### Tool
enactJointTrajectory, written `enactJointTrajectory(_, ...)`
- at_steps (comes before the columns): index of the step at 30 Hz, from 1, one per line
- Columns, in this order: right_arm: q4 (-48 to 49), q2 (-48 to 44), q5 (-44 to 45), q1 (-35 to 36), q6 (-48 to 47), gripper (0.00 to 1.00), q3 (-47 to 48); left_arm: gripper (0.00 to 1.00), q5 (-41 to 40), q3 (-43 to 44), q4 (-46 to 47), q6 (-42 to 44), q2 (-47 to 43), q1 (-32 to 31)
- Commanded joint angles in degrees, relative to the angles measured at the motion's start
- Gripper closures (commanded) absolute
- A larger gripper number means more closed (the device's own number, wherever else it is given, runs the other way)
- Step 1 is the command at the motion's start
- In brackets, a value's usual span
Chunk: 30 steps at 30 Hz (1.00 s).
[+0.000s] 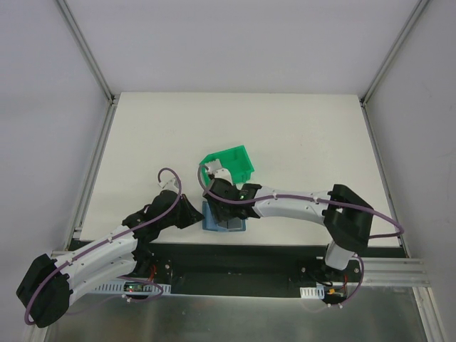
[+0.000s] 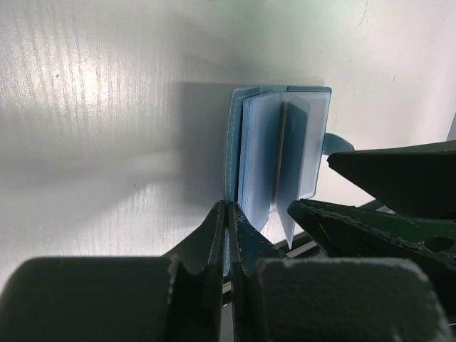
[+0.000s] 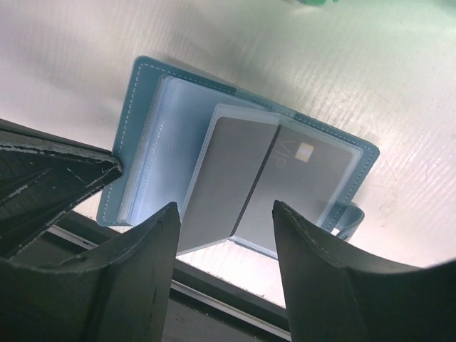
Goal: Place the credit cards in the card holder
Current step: Turn over the card slot in the card holder.
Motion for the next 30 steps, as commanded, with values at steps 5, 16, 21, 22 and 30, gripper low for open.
enactJointTrajectory(5, -3.6, -6.6, 4.2, -0.2, 2.4, 0.44, -4.6, 1.0, 0.1, -0.6, 0.7, 0.2, 0.3, -0.1)
enactJointTrajectory(16, -5.5, -9.7, 6.4, -1.8, 4.7, 0.45, -10.2, 1.0, 0.0, -0.7, 0.7, -0.3, 0.4, -0.1)
enactJointTrajectory(21, -9.6, -9.5, 9.0, -2.5, 4.7, 0.45, -9.2, 1.0, 0.0, -0.8, 0.7, -0.3, 0.4, -0.1)
enactJointTrajectory(22, -9.8, -9.7, 9.2, -2.7, 4.4, 0.45, -8.9, 1.0, 0.0, -0.8, 0.7, -0.3, 0.4, -0.1)
enactJointTrajectory(30, -9.8, -13.3, 9.8, -4.1, -1.2, 0.45, -3.0, 1.0, 0.0, -0.5, 0.7, -0.2, 1.0, -0.1)
